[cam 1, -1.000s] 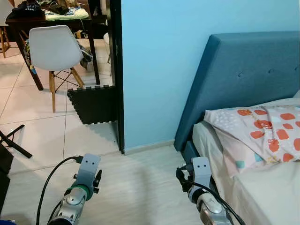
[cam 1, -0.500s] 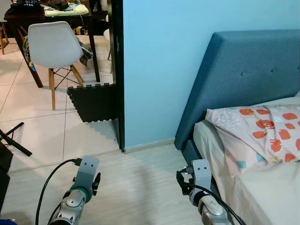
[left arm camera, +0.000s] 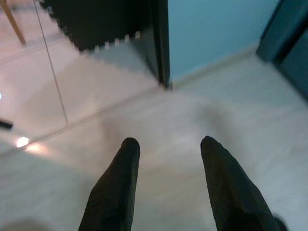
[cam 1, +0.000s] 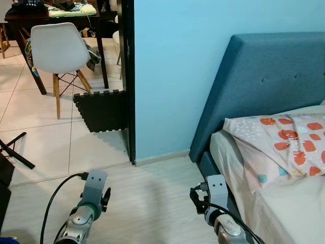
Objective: Clean up the room
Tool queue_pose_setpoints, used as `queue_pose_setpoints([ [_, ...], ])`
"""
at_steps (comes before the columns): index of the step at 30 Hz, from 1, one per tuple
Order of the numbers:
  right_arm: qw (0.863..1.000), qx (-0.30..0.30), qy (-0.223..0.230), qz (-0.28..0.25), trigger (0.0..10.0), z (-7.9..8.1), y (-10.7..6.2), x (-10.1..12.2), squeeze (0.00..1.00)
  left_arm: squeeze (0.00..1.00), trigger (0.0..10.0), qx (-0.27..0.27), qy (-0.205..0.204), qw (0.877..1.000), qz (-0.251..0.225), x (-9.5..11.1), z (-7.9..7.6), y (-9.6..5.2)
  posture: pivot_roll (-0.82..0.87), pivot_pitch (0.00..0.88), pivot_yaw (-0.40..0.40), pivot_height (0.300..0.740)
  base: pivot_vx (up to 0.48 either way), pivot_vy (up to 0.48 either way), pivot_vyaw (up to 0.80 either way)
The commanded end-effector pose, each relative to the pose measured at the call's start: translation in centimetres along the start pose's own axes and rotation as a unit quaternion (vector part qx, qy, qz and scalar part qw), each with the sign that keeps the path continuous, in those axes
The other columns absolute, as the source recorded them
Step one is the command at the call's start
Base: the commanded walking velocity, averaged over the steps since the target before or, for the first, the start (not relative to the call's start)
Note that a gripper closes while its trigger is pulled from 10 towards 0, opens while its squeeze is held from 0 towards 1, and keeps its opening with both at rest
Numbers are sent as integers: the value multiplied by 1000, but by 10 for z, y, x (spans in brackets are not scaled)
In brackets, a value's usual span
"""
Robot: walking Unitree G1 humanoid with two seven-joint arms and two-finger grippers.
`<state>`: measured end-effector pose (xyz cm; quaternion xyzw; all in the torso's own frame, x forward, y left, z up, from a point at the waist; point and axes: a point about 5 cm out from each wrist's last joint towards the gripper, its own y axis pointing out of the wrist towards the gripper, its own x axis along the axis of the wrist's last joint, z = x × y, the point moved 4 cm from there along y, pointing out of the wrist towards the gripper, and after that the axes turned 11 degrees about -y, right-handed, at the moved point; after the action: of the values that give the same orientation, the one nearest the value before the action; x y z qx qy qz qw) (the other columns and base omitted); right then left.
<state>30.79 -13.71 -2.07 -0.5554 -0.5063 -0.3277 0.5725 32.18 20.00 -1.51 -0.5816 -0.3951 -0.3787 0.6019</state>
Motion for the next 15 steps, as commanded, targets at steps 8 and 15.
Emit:
queue_pose_setpoints([
  [8, 997, -30, 7, -65, 10000, -10, 7, 31, 0, 0, 10000, -21, -10, 998, -66, 36, -12, 7, -20, 0, 9, 740, 0, 0, 0],
  [15, 996, -45, 16, -74, 10000, -20, 8, 36, 0, 0, 10000, -42, -12, 994, -104, 58, -26, 8, -20, 2, 6, 740, 0, 0, -554],
])
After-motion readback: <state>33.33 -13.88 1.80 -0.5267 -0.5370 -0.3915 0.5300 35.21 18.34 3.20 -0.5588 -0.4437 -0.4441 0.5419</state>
